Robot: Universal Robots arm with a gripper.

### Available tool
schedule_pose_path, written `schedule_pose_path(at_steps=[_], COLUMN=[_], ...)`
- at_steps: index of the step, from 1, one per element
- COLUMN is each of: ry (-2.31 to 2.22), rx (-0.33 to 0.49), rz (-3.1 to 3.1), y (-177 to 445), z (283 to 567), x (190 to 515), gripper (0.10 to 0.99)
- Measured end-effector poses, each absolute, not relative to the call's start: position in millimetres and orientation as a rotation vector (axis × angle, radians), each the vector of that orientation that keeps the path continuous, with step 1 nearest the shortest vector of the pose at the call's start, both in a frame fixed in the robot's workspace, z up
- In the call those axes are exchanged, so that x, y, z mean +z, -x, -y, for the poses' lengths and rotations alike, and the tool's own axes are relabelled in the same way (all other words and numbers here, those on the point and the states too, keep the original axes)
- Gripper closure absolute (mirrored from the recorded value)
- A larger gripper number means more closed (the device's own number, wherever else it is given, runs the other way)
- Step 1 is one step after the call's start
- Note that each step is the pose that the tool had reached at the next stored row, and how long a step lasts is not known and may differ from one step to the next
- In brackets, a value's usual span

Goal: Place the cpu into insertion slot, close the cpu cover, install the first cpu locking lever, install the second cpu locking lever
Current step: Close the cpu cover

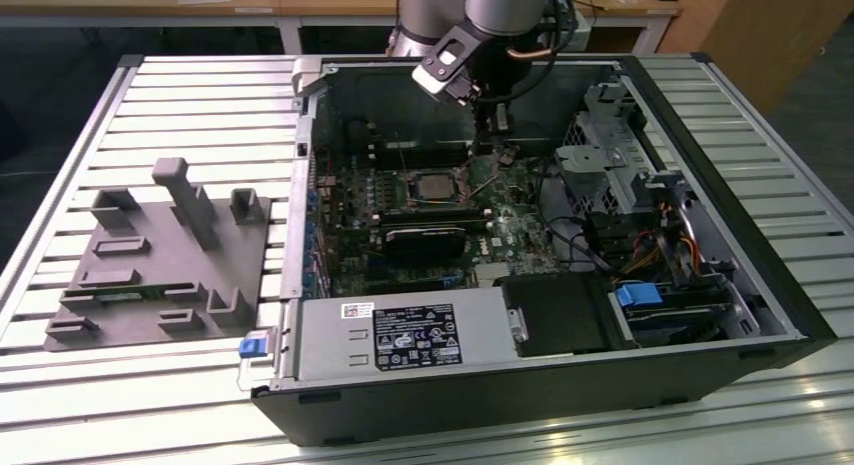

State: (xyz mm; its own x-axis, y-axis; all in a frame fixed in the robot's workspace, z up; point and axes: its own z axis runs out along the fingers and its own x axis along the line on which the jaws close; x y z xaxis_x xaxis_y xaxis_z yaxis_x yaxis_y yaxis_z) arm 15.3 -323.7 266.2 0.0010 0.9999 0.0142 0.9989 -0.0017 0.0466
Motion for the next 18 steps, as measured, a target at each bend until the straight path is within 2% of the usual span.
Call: schedule_pose_path(at_steps=[18], ry=[-2.206], rx=[0.067], rz=[-2.203], y=[-33.7], z=[322.8], x=[261.3], gripper=[0.980])
